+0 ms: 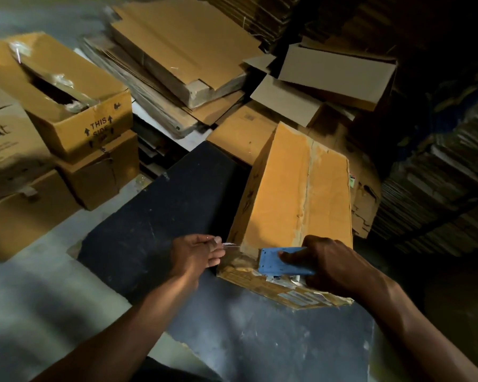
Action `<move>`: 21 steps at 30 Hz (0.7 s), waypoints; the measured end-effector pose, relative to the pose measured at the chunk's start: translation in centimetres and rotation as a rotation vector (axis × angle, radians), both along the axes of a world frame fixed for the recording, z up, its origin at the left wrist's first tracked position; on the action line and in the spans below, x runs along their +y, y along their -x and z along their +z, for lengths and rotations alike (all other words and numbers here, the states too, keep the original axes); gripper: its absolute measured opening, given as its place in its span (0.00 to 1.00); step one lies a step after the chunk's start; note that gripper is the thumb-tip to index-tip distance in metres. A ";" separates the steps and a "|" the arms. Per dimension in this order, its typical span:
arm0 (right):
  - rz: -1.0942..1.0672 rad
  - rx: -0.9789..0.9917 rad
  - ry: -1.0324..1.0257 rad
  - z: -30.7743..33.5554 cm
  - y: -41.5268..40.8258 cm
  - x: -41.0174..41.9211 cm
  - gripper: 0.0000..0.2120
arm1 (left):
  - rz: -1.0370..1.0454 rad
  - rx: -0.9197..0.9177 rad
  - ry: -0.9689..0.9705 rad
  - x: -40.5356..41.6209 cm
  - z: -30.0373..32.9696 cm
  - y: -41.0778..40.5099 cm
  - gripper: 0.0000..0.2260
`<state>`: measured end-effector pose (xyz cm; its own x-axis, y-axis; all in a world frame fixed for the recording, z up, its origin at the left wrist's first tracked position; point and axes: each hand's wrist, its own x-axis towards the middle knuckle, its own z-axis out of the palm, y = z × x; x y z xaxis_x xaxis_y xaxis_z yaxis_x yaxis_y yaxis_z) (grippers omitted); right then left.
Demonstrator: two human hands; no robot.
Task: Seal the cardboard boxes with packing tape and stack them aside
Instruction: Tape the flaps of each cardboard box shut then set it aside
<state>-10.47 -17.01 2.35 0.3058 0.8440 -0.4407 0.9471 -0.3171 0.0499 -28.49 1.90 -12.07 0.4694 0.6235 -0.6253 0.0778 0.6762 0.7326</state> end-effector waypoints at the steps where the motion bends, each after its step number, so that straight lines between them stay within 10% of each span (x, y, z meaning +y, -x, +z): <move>1: -0.002 0.000 0.020 -0.1 0.0 0.3 0.32 | -0.013 0.012 0.014 0.0 -0.4 -0.2 0.03; 21: 0.001 -0.022 0.087 -0.2 -0.1 0.7 0.32 | -0.166 0.175 0.316 -3.1 -3.7 -1.4 0.07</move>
<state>-10.36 -16.27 2.15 0.3157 0.8028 -0.5057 0.9457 -0.3098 0.0986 -27.08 -1.20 -15.73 0.4170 0.3117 -0.8538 0.3107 0.8339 0.4562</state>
